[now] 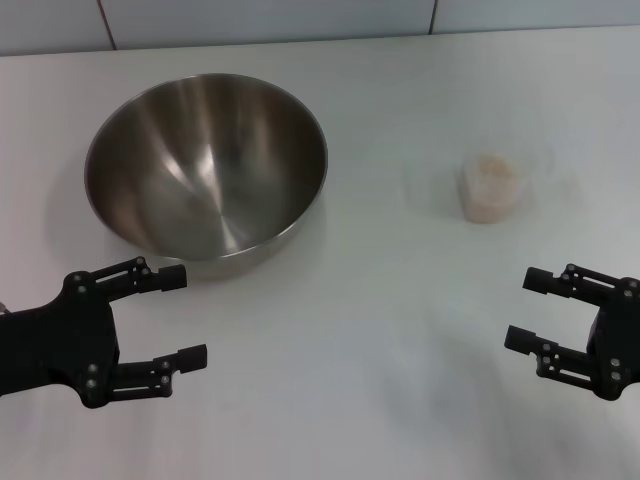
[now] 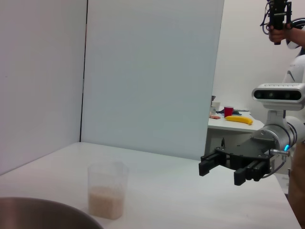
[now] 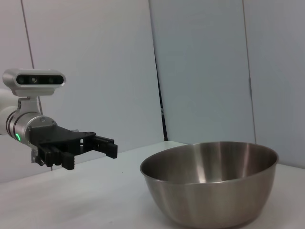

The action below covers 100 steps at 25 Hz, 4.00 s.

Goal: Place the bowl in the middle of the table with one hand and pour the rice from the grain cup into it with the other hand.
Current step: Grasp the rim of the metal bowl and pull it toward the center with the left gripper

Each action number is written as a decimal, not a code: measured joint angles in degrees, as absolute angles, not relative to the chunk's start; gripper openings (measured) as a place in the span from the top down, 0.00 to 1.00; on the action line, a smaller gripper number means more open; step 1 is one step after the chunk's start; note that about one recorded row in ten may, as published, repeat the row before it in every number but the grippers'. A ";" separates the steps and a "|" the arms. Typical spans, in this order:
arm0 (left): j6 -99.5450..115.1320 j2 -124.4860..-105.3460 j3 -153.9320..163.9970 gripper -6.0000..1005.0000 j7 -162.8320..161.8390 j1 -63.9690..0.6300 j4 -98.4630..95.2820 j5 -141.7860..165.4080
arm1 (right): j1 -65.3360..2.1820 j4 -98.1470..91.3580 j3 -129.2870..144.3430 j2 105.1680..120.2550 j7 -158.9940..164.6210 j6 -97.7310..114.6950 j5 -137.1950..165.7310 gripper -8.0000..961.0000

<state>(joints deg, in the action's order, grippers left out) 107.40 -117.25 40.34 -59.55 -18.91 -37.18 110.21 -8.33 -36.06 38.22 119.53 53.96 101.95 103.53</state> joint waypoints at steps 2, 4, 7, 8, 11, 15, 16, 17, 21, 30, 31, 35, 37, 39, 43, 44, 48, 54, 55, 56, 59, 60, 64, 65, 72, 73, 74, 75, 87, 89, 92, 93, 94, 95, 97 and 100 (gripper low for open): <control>107.40 -117.24 40.35 0.17 -59.56 -18.95 -37.18 110.21 | -8.34 -36.07 38.20 119.53 53.87 101.95 103.53 0.29; 107.40 -117.25 40.34 0.17 -59.57 -18.96 -37.18 110.21 | -8.35 -36.06 38.24 119.53 53.82 101.95 103.53 0.29; 107.36 -117.25 40.34 0.17 -59.58 -18.98 -37.18 110.21 | -8.43 -36.06 38.29 119.54 53.76 101.95 103.53 0.29; 107.35 -117.25 40.34 0.17 -59.58 -18.98 -37.18 110.21 | -8.48 -36.04 38.26 119.56 53.72 101.95 103.53 0.29; 107.32 -117.30 40.18 0.17 -59.59 -18.99 -37.18 110.19 | -8.78 -35.85 38.16 119.57 53.58 101.95 103.53 0.29; 106.76 -118.01 37.87 0.17 -61.40 -19.59 -37.77 109.30 | -9.11 -35.76 38.21 119.53 53.49 101.95 103.53 0.29; 106.40 -118.14 37.10 0.17 -62.41 -19.86 -37.97 109.22 | -9.20 -35.73 38.21 119.53 53.50 101.95 103.54 0.29; 105.82 -118.24 36.04 0.17 -64.01 -20.36 -38.28 108.89 | -9.28 -35.72 38.22 119.53 53.49 101.96 103.53 0.29; 101.09 -118.14 31.81 0.17 -73.27 -23.14 -38.62 108.11 | -9.49 -35.68 38.22 119.53 53.50 101.95 103.53 0.29; 78.62 -118.03 30.12 0.17 -101.84 -25.57 -44.46 109.48 | -9.92 -35.61 38.17 119.69 53.31 101.88 103.54 0.29; 77.85 -117.98 30.56 0.17 -103.78 -25.54 -45.06 109.91 | -10.03 -35.60 38.16 119.70 53.30 101.82 103.53 0.29; 74.74 -117.85 32.68 0.17 -115.22 -25.51 -49.40 115.03 | -10.67 -35.03 38.46 119.71 53.28 100.48 103.53 0.30; 73.57 -117.98 33.45 0.17 -119.54 -25.60 -51.41 118.45 | -11.12 -34.38 38.64 119.63 53.24 99.78 103.54 0.30; 72.57 -118.09 34.51 0.17 -123.52 -25.65 -53.17 121.58 | -11.34 -34.14 38.66 119.51 52.98 99.51 103.53 0.30; 72.91 -117.85 38.53 0.17 -127.40 -25.52 -53.98 124.16 | -11.39 -33.50 38.20 119.52 51.12 99.41 103.42 0.30; 72.91 -117.84 38.93 0.17 -127.82 -25.52 -54.08 124.60 | -11.39 -33.35 38.16 119.52 50.83 99.40 103.30 0.30; 73.27 -117.98 40.09 0.17 -129.16 -25.89 -54.26 126.86 | -11.42 -33.11 38.14 119.51 50.56 99.38 103.02 0.30; 73.43 -118.09 40.27 0.17 -129.19 -26.12 -53.94 126.92 | -11.42 -33.04 38.14 119.48 50.32 99.16 102.84 0.30; 73.53 -118.09 40.32 0.17 -129.09 -26.14 -53.84 126.86 | -11.42 -33.04 38.14 119.47 50.32 99.11 102.83 0.30; 73.63 -118.09 40.62 0.17 -129.01 -26.16 -53.77 126.81 | -11.41 -33.04 38.14 119.46 50.31 99.09 102.82 0.30; 73.70 -118.10 41.34 0.17 -129.14 -26.18 -53.76 126.78 | -11.40 -32.99 38.14 119.45 50.30 99.02 102.81 0.30; 73.70 -118.10 41.34 0.17 -129.14 -26.18 -53.76 126.78 | -11.41 -32.97 38.14 119.44 50.29 98.99 102.80 0.30; 74.12 -118.27 43.25 0.17 -129.38 -26.49 -53.76 126.71 | -11.52 -32.94 38.14 119.44 50.27 98.83 102.76 0.31; 74.12 -118.27 43.25 0.17 -129.38 -26.49 -53.76 126.71 | -11.54 -32.94 38.14 119.44 50.27 98.80 102.76 0.31; 74.10 -118.40 46.48 0.17 -128.48 -27.15 -53.75 126.66 | -11.50 -32.87 38.06 119.44 50.27 98.71 102.74 0.31; 74.08 -118.41 46.57 0.18 -128.19 -27.15 -53.83 126.66 | -11.49 -32.86 38.02 119.44 50.27 98.60 102.74 0.31; 74.03 -118.46 46.74 0.19 -127.46 -27.15 -54.04 126.58 | -11.48 -32.84 38.01 119.44 50.27 98.48 102.74 0.31; 74.03 -118.46 46.74 0.20 -127.46 -27.15 -54.04 126.58 | -11.48 -32.81 38.00 119.44 50.27 98.29 102.73 0.31; 74.08 -118.39 47.77 0.42 -124.32 -27.67 -52.85 124.62 | -11.48 -32.85 37.96 119.40 50.27 97.63 102.71 0.31; 74.05 -118.36 47.75 0.49 -124.34 -27.67 -52.84 124.34 | -11.50 -32.85 37.97 119.39 50.27 97.51 102.69 0.31; 74.02 -118.34 47.73 0.60 -124.35 -27.67 -52.82 124.24 | -11.52 -32.84 37.83 119.38 50.27 97.47 102.64 0.31; 74.02 -118.34 47.72 0.64 -124.36 -27.68 -52.82 124.24 | -11.56 -32.77 37.58 119.36 50.27 97.46 102.60 0.31; 74.02 -118.34 47.72 0.69 -124.36 -27.68 -52.82 124.24 | -11.56 -32.77 37.58 119.36 50.27 97.46 102.60 0.32; 74.01 -118.33 47.72 0.73 -124.36 -27.74 -52.82 124.24 | -11.61 -32.70 37.47 119.35 50.27 97.46 102.59 0.32; 74.00 -118.32 47.72 0.79 -124.37 -27.80 -52.82 124.24 | -11.62 -32.69 37.45 119.35 50.27 97.46 102.58 0.32; 73.97 -118.29 47.72 0.81 -124.37 -27.82 -52.82 124.24 | -11.62 -32.69 37.44 119.35 50.27 97.46 102.56 0.32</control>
<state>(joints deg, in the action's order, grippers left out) 73.97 -118.29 47.72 -124.36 -27.82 -52.82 124.24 -11.62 -32.69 37.44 119.35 50.27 97.46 102.57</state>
